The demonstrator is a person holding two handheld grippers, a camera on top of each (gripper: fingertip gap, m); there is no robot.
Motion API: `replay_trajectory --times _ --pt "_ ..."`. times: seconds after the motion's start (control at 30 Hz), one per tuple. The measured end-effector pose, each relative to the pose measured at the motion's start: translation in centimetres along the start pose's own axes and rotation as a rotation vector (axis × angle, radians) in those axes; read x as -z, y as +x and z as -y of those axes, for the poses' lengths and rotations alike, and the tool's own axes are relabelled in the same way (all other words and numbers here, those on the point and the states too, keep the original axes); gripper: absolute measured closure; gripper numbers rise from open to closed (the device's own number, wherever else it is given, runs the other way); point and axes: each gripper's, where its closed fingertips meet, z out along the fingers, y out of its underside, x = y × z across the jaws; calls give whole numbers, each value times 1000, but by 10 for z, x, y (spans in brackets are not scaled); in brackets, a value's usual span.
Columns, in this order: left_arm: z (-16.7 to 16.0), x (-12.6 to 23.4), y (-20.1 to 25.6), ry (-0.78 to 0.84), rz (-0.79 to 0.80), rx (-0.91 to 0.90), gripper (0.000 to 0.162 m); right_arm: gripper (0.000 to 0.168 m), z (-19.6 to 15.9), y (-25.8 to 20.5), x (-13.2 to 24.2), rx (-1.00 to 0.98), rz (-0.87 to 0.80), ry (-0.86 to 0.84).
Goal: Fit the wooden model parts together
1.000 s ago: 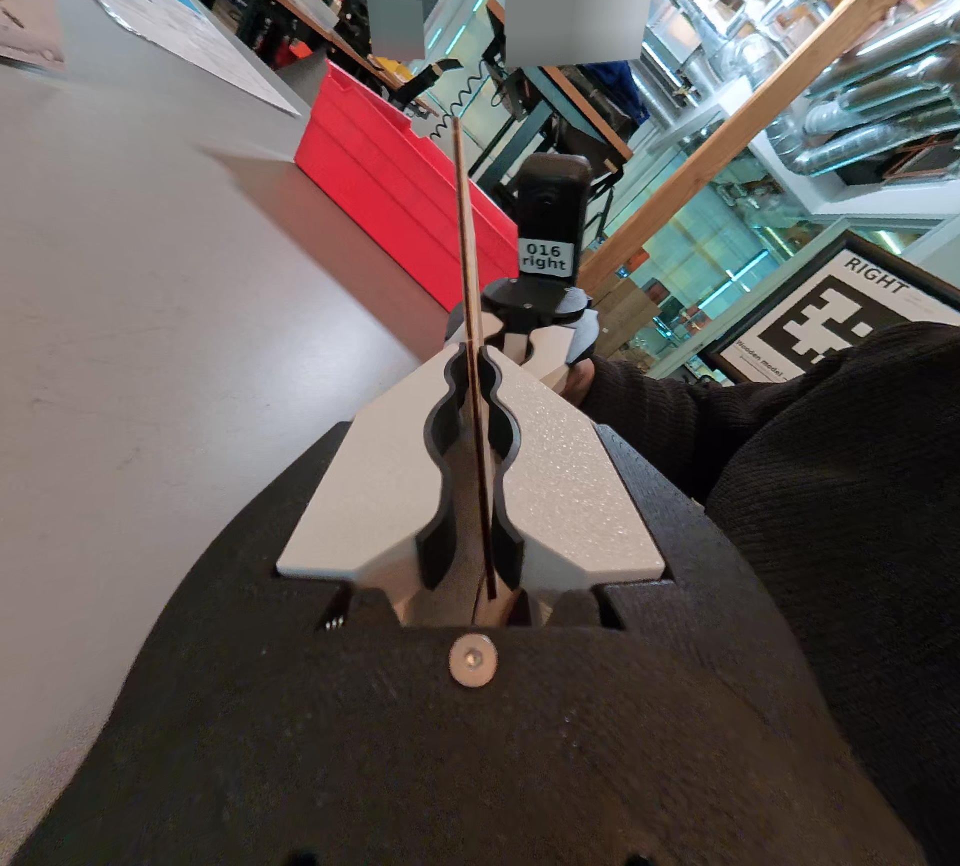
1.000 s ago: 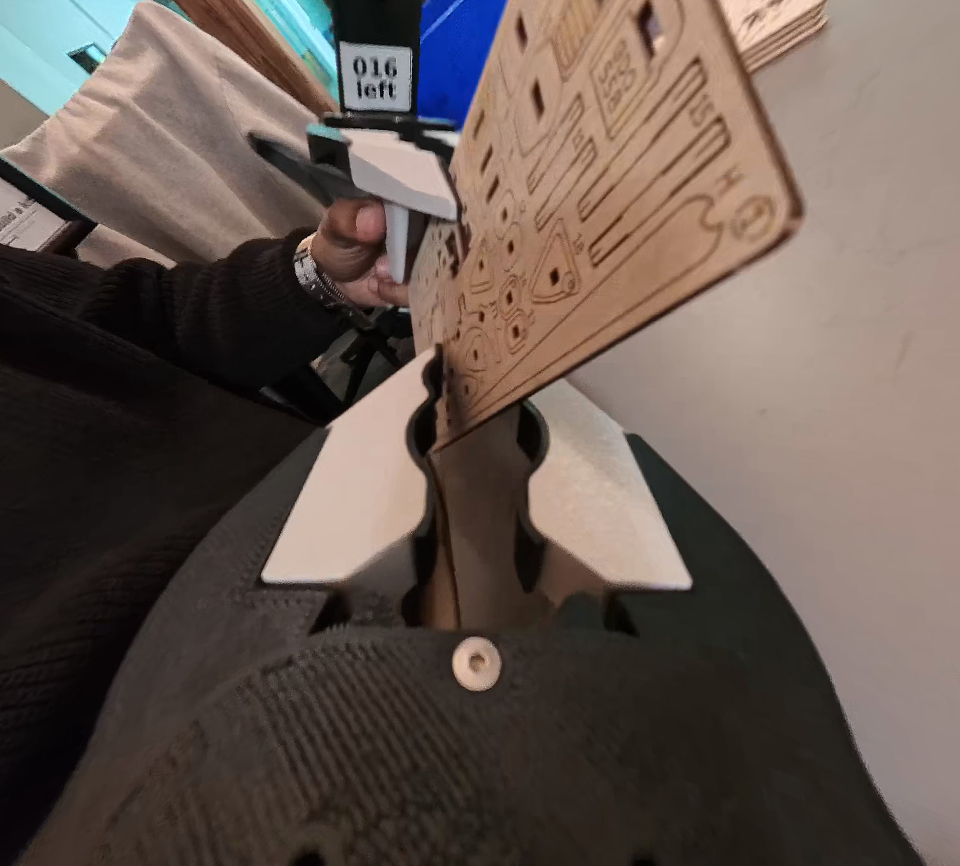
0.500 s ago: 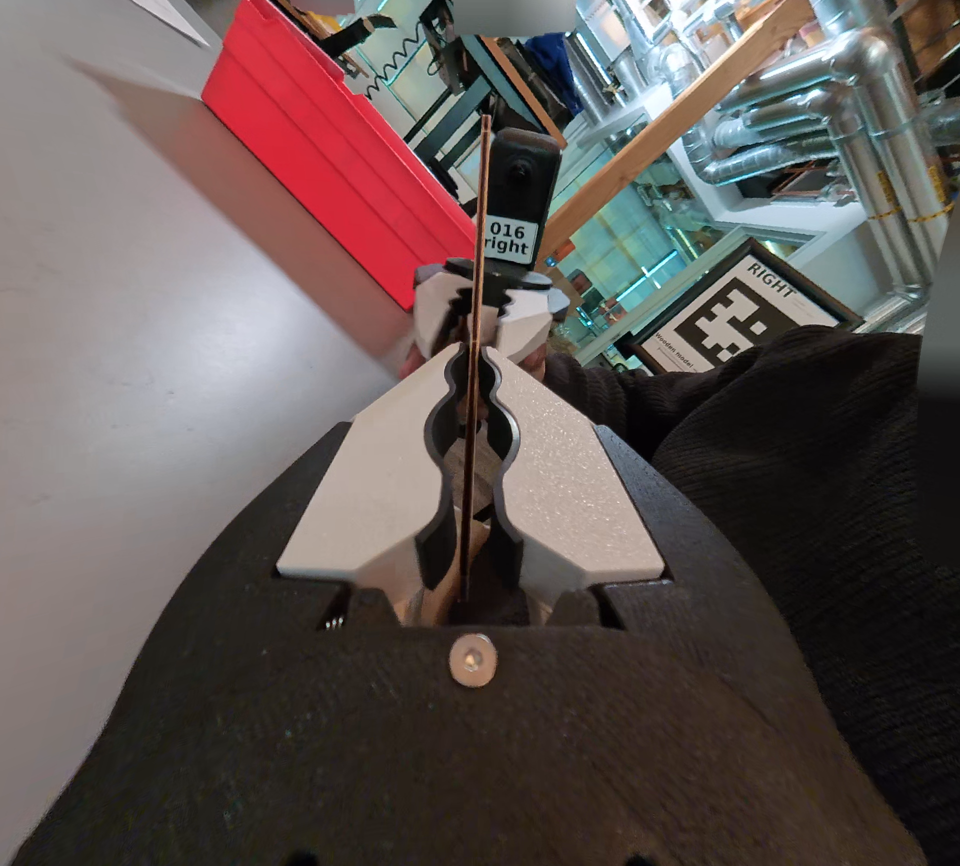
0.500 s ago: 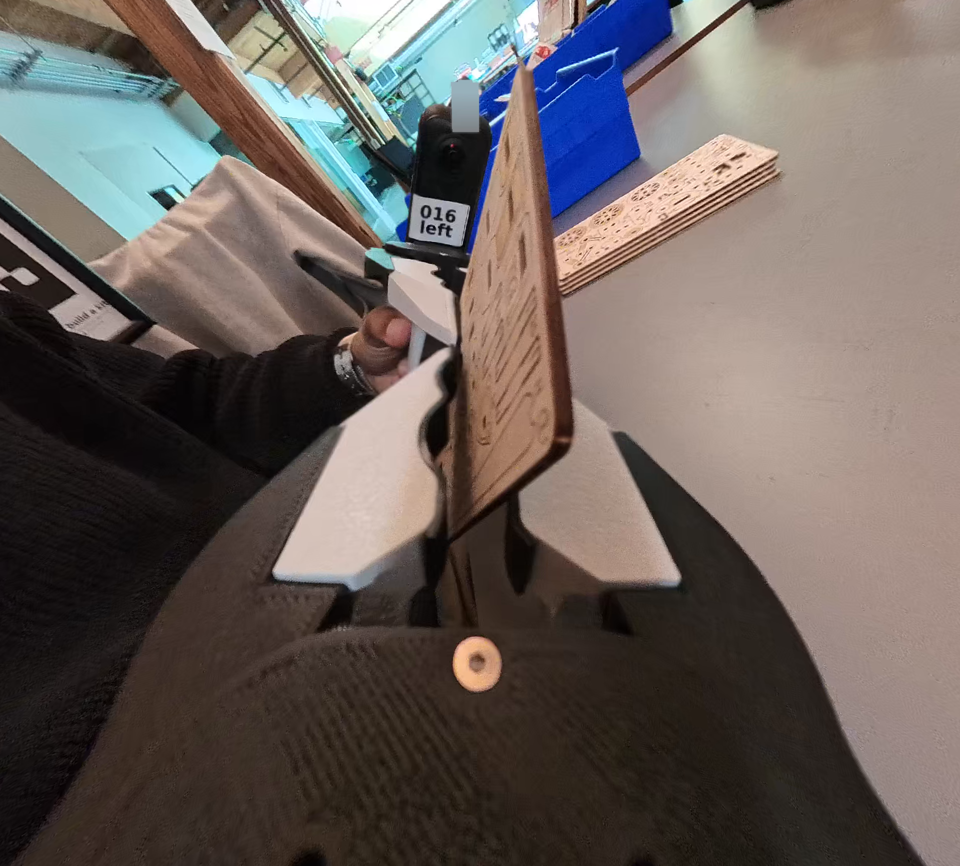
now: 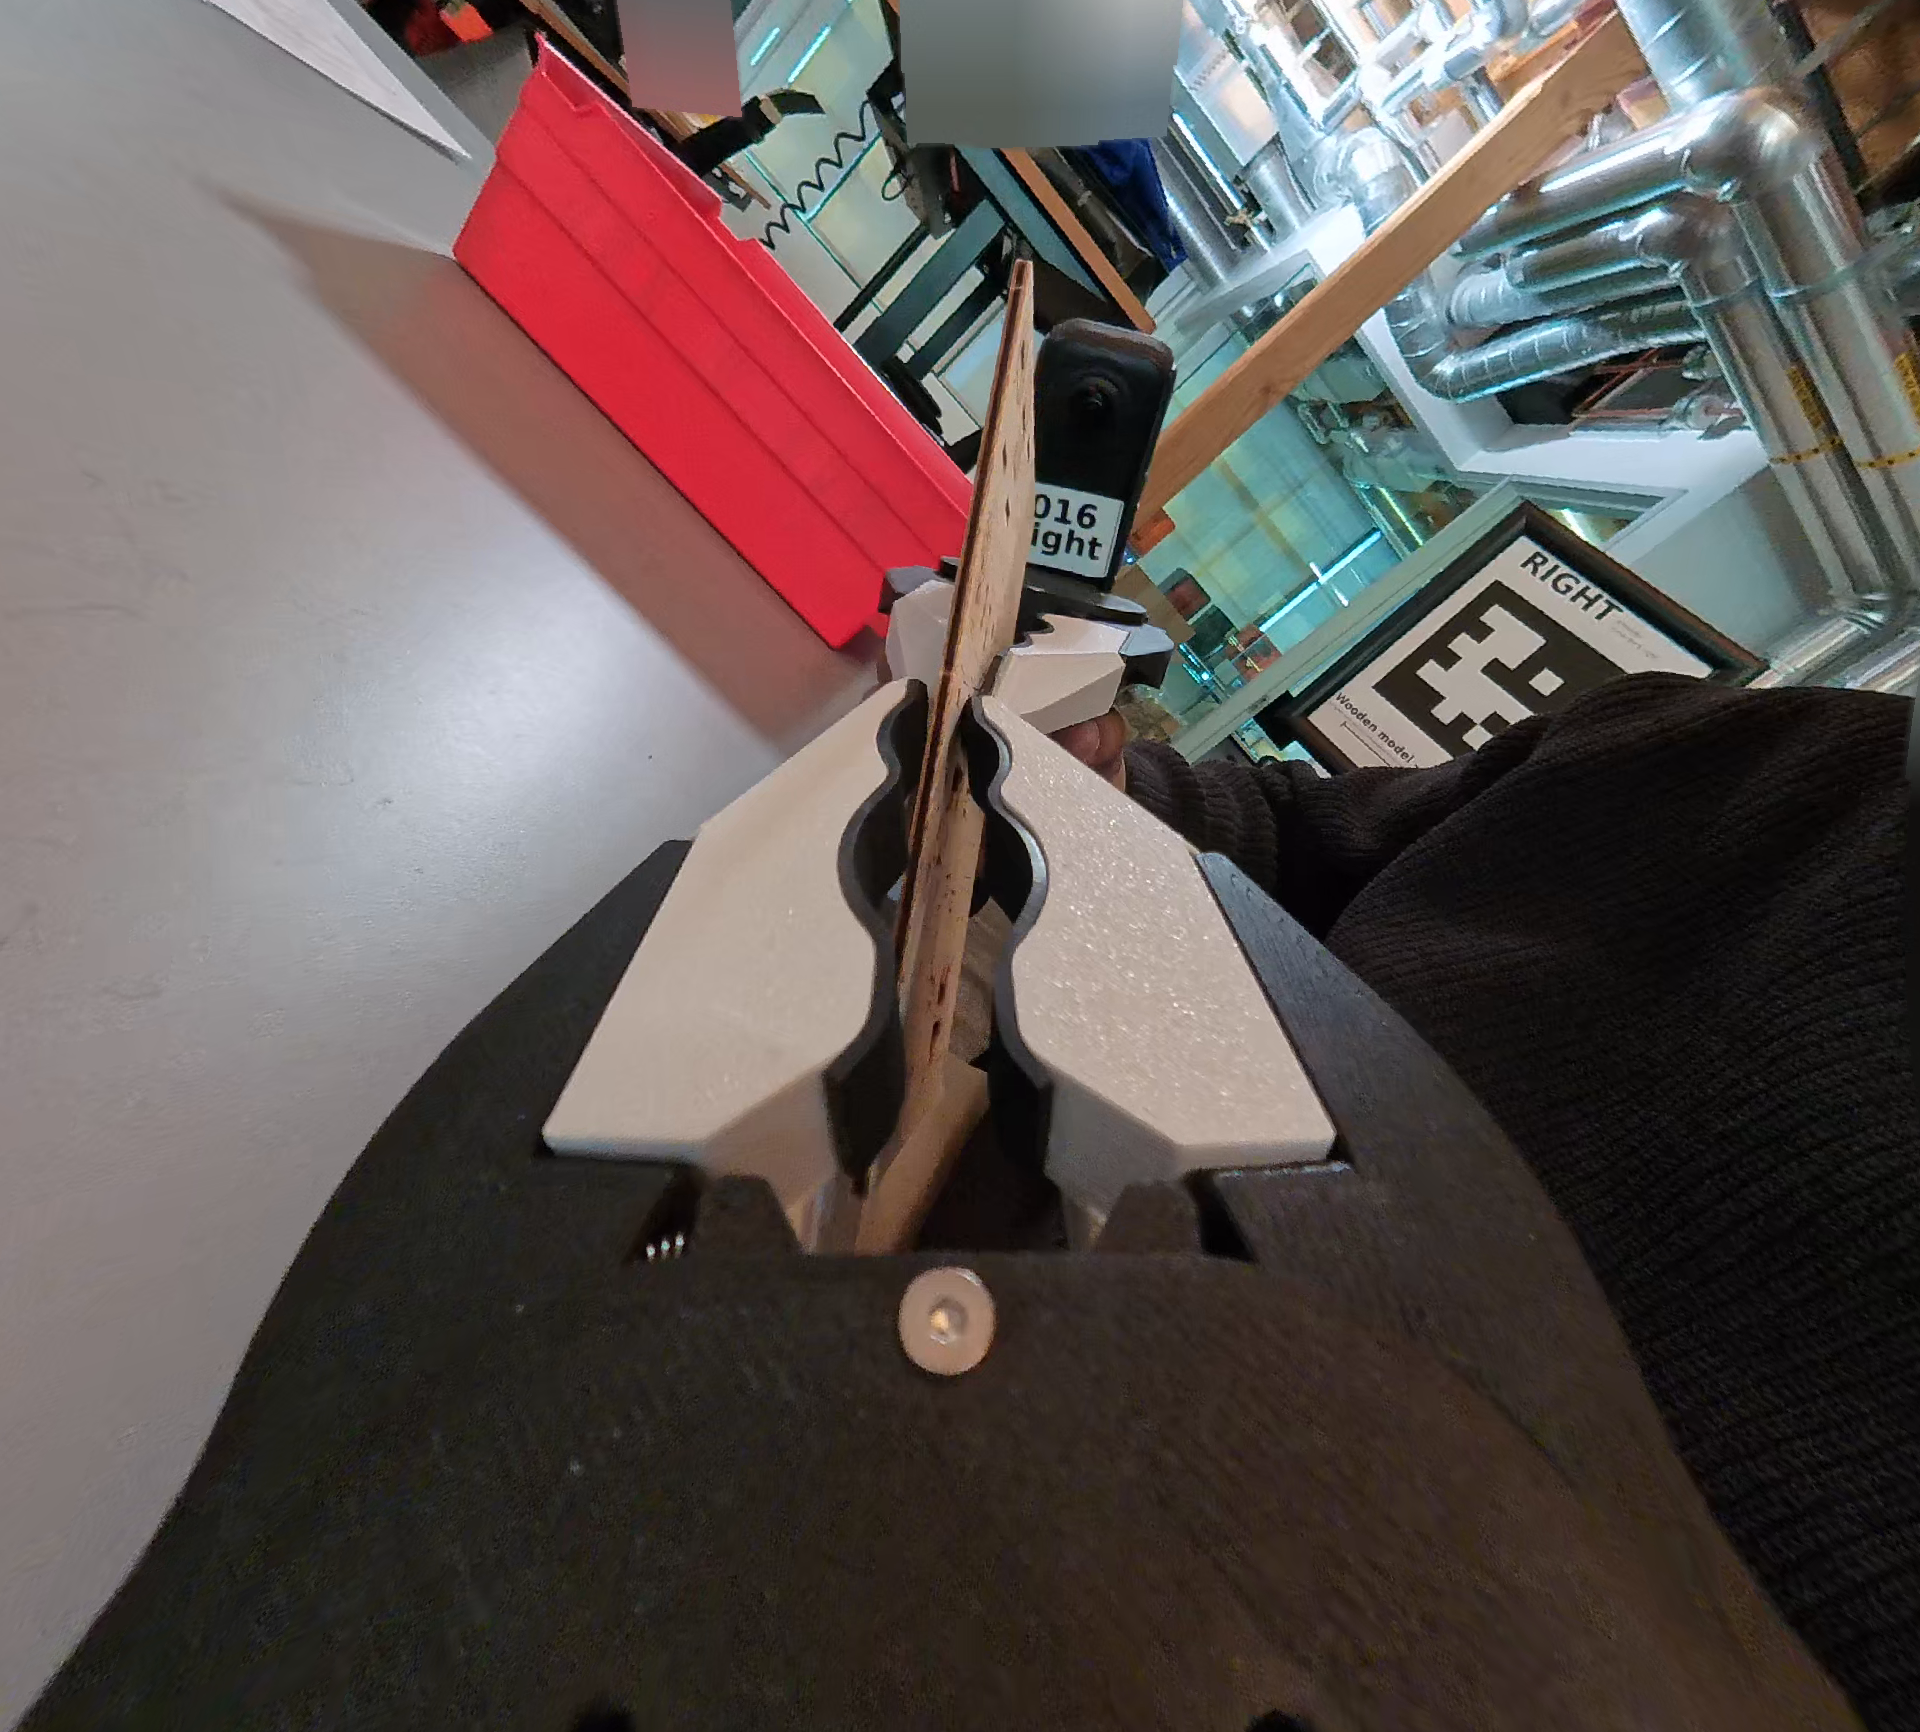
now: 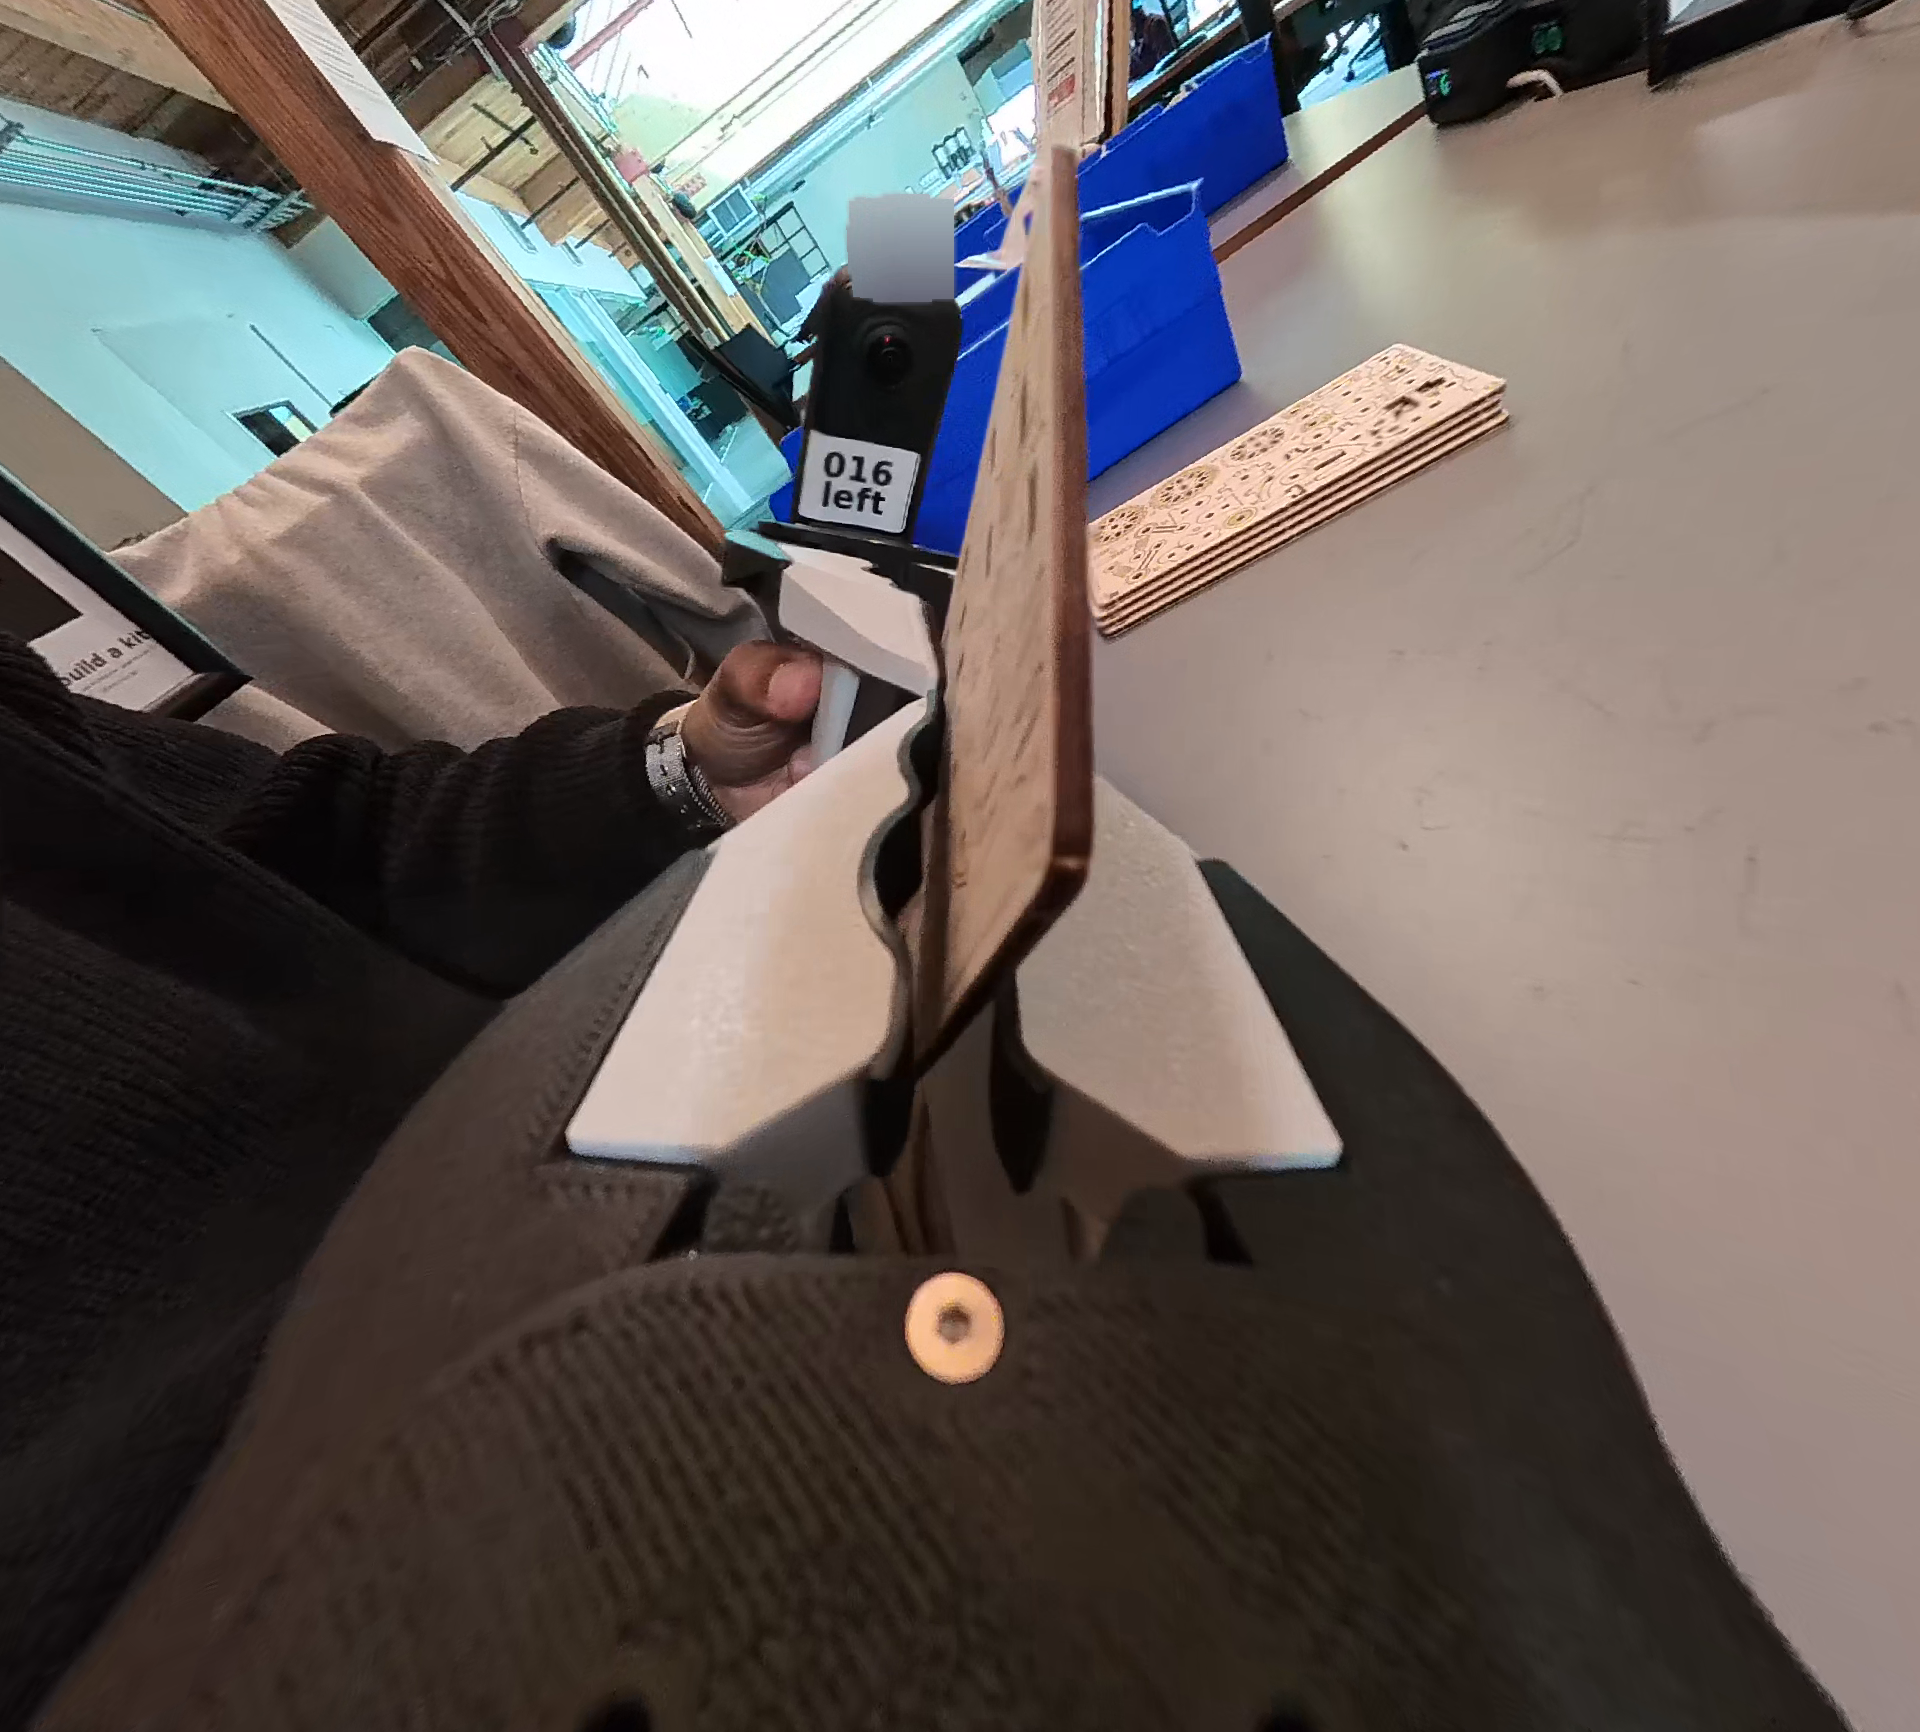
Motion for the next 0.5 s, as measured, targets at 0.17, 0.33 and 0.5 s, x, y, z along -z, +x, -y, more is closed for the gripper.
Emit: replay_trajectory --times 0.17,0.33,0.5 --pt "3 2 -1 19 4 0 157 165 2 1 1 3 -8 18" --pt "10 7 -3 61 7 19 160 164 6 4 4 -13 -15 38" --pt "10 7 -4 53 27 -10 160 166 5 5 4 -31 -15 30"
